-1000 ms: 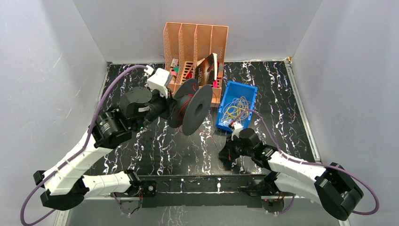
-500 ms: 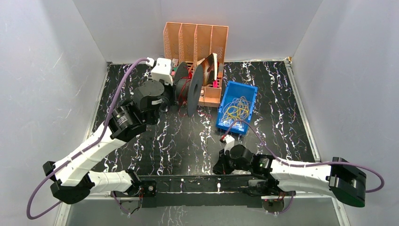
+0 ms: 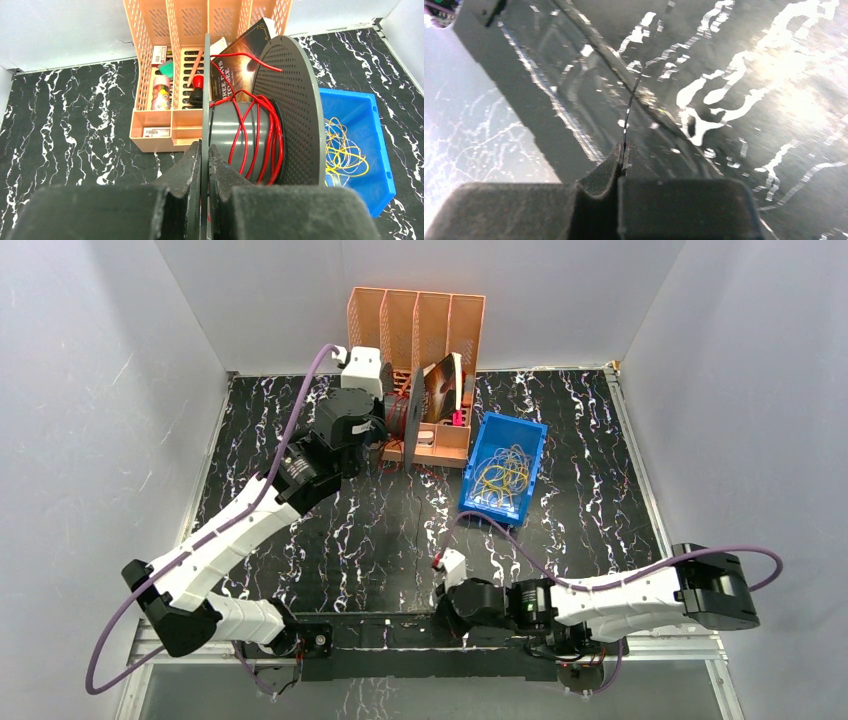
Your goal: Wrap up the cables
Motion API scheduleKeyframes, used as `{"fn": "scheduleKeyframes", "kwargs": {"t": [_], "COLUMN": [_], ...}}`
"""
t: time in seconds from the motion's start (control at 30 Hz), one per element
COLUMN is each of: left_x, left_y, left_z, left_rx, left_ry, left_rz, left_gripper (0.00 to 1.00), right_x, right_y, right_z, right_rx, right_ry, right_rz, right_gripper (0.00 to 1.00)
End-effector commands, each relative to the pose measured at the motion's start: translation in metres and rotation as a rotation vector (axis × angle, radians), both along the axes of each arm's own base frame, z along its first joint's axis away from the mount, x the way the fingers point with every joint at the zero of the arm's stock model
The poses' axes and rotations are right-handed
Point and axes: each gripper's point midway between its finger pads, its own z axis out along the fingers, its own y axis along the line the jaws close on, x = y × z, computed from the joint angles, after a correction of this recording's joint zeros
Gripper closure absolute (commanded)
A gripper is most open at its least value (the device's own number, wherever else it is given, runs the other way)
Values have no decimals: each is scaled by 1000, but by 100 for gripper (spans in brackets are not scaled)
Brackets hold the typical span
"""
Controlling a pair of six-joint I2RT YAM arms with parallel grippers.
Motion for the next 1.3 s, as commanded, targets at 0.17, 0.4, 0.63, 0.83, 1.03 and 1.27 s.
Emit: {"fn": "scheduleKeyframes", "kwargs": {"t": [0.17,0.4,0.63,0.83,1.03,1.27], "left_x": [17,21,18,6,-8,-25], "left_y": [-11,-11,-8,4,14,9], "left_z": [19,-22,-72,-107,-135,-161], "left_rx": [-64,8,57,99,114,127], "left_ry": [-86,-32,53,120,176,238], "left_rz": [10,20,34,48,43,-49], "left_gripper": [100,100,100,100,100,100], "right_x": [-32,-43,-39,-18,10,56], "right_y": [57,62,60,58,38,15], "right_z": [56,112,179,240,295,325], "right_rx": [60,108,135,146,155,131], "right_ry": [-118,-229,-372,-522,-645,-744], "right_rz": [79,75,55,21,-54,-156], "right_gripper": [100,100,100,100,100,100]}}
